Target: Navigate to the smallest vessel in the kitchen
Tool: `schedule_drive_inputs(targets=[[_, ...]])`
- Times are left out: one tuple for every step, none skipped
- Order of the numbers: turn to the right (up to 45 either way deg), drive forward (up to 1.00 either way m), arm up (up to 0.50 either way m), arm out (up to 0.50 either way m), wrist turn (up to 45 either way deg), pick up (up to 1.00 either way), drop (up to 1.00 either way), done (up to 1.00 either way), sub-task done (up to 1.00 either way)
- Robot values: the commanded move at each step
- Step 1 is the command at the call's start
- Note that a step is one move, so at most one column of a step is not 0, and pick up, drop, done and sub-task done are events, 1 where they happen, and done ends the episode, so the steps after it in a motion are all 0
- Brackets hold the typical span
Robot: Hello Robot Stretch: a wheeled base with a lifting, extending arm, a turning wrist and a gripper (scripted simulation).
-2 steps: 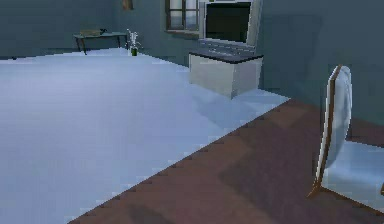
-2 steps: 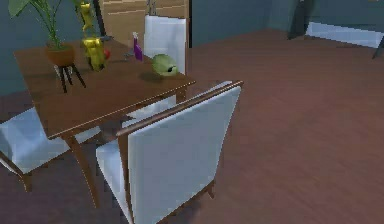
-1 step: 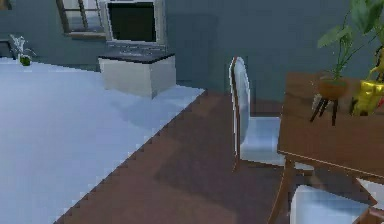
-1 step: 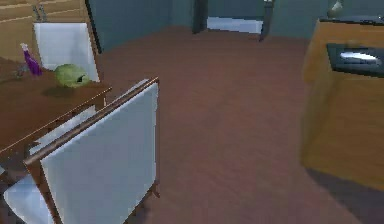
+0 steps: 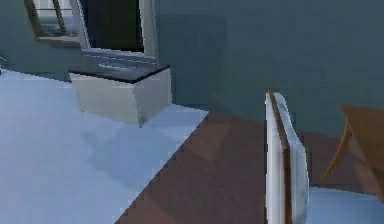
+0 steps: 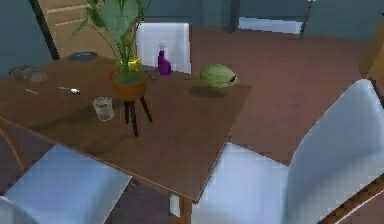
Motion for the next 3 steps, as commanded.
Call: schedule_drive_inputs(targets=[[6.0,0.00,0.00,0.00,0.0,0.00,0.00,0.00,0.00],[0.0,0.20,0.00,0.00,0.0,0.00,0.00,0.00,0.00],[45.0,0.00,0.00,0.00,0.0,0.00,0.00,0.00,0.00]])
